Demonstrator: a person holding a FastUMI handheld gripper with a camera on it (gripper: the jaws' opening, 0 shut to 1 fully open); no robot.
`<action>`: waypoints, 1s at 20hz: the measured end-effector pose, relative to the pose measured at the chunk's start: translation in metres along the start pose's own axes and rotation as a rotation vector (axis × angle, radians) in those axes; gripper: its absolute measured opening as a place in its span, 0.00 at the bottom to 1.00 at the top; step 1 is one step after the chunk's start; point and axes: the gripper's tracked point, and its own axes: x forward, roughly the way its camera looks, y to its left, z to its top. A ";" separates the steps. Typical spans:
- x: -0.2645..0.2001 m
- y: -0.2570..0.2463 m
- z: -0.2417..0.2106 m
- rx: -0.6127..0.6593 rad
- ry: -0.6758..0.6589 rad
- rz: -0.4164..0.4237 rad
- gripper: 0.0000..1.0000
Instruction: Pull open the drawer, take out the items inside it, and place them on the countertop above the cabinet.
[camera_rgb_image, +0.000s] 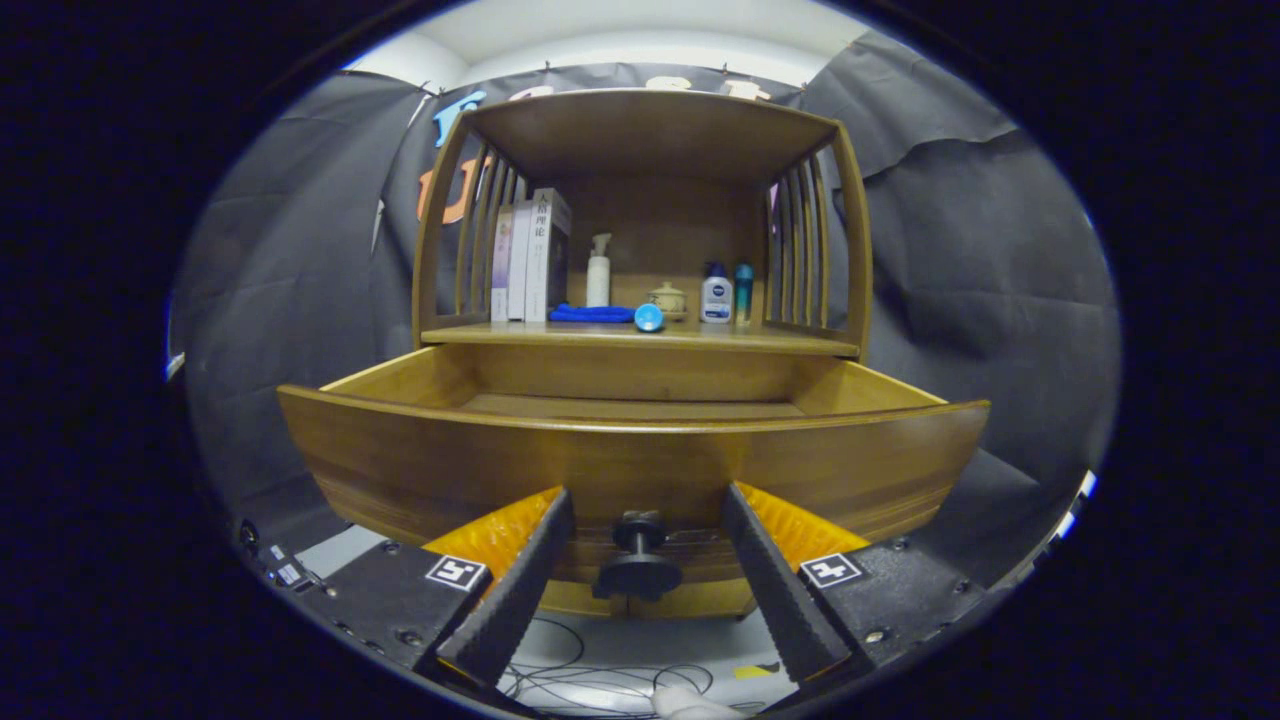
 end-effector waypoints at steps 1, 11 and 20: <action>0.004 -0.001 0.002 -0.011 -0.011 -0.003 0.99; 0.061 0.004 0.026 -0.002 -0.035 -0.004 0.99; 0.115 0.006 0.036 -0.006 -0.057 -0.025 0.99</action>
